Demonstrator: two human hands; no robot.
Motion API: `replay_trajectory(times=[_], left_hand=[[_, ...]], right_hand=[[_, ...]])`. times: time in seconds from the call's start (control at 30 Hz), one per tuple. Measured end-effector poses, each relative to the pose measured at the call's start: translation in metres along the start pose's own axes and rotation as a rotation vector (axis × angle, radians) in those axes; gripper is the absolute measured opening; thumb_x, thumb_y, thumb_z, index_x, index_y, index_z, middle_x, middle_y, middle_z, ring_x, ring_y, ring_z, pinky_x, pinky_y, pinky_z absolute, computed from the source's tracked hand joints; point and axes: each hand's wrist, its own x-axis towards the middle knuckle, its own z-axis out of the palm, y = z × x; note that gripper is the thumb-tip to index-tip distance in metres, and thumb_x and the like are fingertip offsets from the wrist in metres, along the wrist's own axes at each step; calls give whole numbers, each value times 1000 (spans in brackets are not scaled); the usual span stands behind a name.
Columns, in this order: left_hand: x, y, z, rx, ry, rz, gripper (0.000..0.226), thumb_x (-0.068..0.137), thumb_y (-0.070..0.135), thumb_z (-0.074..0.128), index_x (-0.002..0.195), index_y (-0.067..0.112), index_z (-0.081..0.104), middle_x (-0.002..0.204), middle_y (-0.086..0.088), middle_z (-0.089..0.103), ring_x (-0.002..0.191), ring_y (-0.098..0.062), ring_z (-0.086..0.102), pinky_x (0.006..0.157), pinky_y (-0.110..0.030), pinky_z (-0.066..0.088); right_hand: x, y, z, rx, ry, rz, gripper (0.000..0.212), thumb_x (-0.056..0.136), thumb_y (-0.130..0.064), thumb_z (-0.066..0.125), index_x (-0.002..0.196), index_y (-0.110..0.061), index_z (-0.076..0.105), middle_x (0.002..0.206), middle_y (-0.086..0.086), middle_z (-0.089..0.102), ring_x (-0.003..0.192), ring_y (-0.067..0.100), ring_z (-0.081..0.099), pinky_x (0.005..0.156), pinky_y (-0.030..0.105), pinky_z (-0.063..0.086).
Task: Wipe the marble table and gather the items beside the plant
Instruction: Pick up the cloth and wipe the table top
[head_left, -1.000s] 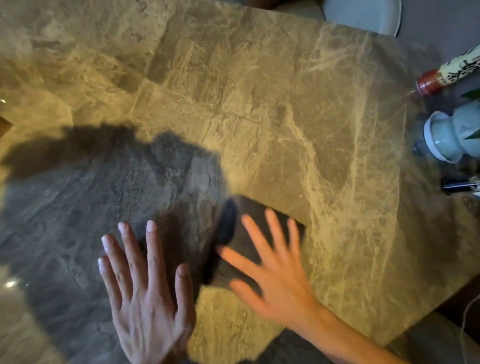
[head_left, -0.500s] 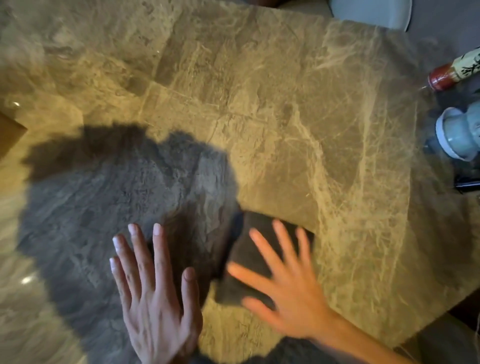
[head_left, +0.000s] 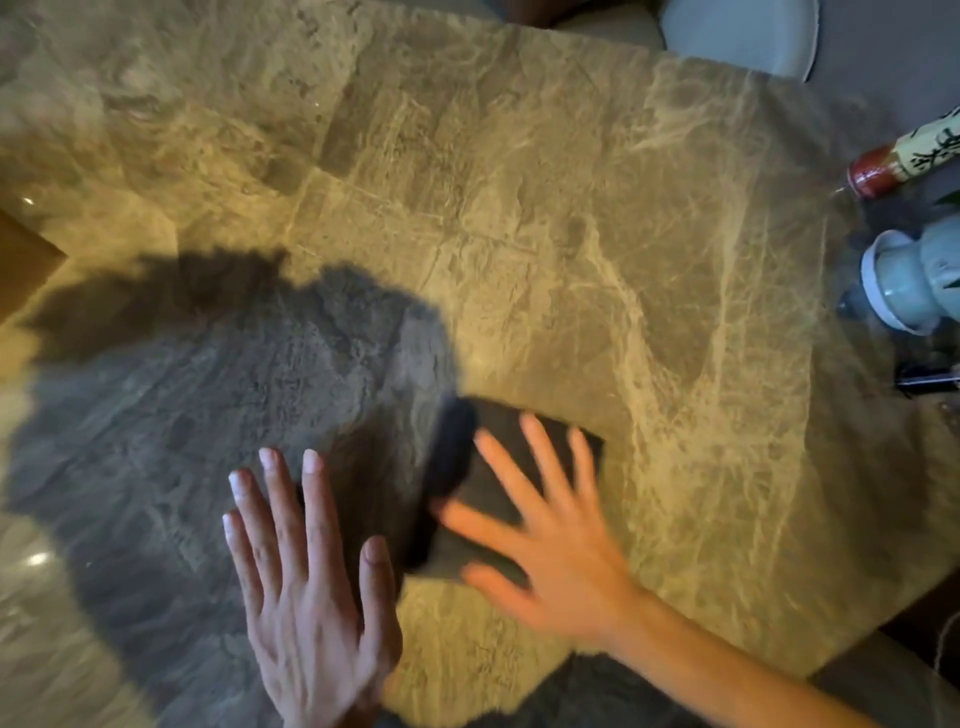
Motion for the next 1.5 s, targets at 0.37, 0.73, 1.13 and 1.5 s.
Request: replay_trajectory(times=[0.37, 0.73, 1.13, 1.5], left_hand=[[4, -3, 3, 29, -10, -7, 67, 90, 40, 27, 152, 16, 14, 159, -15, 15, 149, -32, 5, 121, -48, 8], [4, 0, 1, -15, -20, 2, 67, 89, 38, 31, 151, 20, 15, 160, -11, 16, 150, -29, 6, 121, -47, 9], [-21, 1, -24, -109, -45, 230, 63, 89, 23, 41, 148, 7, 24, 159, -12, 16, 149, -30, 8, 122, -46, 5], [-160, -15, -27, 33, -266, 369, 55, 83, 13, 52, 137, 9, 47, 149, -7, 41, 143, -24, 31, 111, -45, 37]], right_hand=[[140, 45, -9, 39, 150, 625, 58, 92, -65, 22, 147, -52, 8, 164, 4, 6, 148, 43, 0, 112, 70, 3], [93, 155, -16, 171, 68, 939, 64, 82, -80, 5, 142, -60, -2, 164, 0, -2, 149, 37, -5, 113, 68, 2], [106, 1, -15, -18, 63, -196, 68, 88, -72, 34, 149, -45, 18, 163, 0, 10, 151, 29, 3, 117, 57, 13], [-74, -57, 19, 271, -55, -550, 45, 85, -45, 58, 129, -39, 51, 149, -4, 45, 148, 22, 24, 119, 47, 18]])
